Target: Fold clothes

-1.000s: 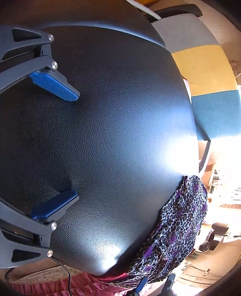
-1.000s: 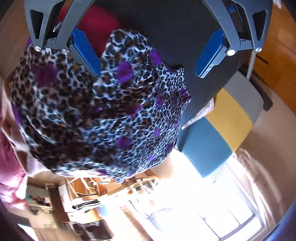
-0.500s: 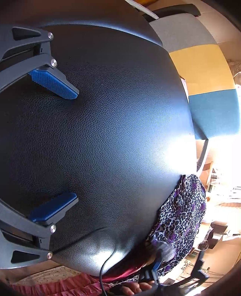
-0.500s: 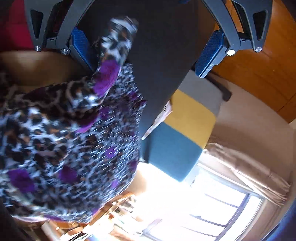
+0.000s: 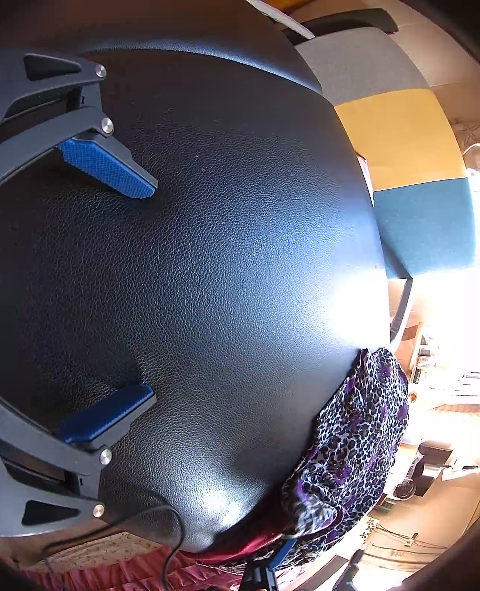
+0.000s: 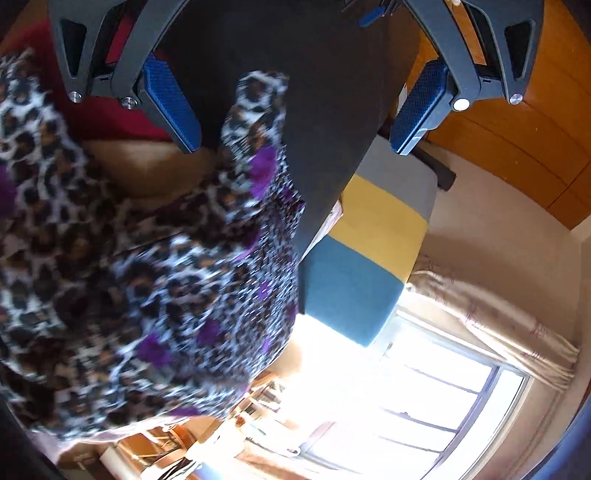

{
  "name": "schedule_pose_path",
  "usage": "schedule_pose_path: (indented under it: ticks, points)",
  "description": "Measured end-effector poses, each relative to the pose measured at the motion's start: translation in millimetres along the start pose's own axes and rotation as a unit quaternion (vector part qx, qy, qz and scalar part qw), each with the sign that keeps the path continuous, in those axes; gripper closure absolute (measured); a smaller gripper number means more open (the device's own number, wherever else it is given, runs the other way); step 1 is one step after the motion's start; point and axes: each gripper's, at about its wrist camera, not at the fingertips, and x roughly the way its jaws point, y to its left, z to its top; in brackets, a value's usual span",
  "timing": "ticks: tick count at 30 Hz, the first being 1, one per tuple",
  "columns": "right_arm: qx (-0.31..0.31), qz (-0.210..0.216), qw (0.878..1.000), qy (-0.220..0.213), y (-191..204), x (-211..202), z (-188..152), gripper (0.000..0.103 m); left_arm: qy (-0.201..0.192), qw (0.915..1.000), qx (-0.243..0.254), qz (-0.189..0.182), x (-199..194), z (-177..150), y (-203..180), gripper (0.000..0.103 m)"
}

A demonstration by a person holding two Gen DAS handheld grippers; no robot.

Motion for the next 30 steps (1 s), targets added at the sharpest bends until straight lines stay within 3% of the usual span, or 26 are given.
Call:
schedule_pose_path:
  ticks: [4,8,13,17,21,23,24,25,26,28,30]
  points:
    - [0.052,0.012,0.998,-0.036,-28,-12,25,0.000,0.001,1.0000,0.000,0.001,0,0,0,0.000]
    - [0.067,0.037,0.995,-0.061,-28,-1,46,0.000,0.003,1.0000,0.001,0.002,0,1,0,0.000]
    - [0.043,0.133,0.990,-0.017,-6,37,62,0.000,0.006,1.0000,-0.004,0.005,1,2,-1,0.000]
    - [0.056,0.111,0.992,0.030,-11,69,69,0.000,0.008,0.9999,-0.006,0.003,0,2,0,0.000]
    - [0.078,0.139,0.987,0.005,-13,60,73,0.000,0.016,0.9999,0.000,-0.002,-1,3,2,0.000]
    - [0.067,0.146,0.987,-0.001,-11,49,68,0.000,0.024,0.9997,-0.003,-0.004,-2,7,5,0.007]
    - [0.066,0.149,0.987,-0.001,-11,45,66,0.000,0.026,0.9996,-0.006,-0.008,-4,10,8,0.018]
    - [0.071,0.153,0.986,0.002,-12,43,63,0.000,0.028,0.9992,-0.016,-0.025,-5,16,13,0.030]
    - [0.082,0.158,0.984,0.002,-16,40,58,0.000,0.034,0.9976,-0.032,-0.052,-5,24,20,0.033]
    - [0.104,0.169,0.980,-0.004,-24,36,51,0.000,0.042,0.9904,-0.078,-0.106,-6,45,32,0.034]
    - [0.119,0.178,0.977,-0.010,-29,32,47,0.000,0.037,0.9845,-0.107,-0.134,-9,67,37,0.034]
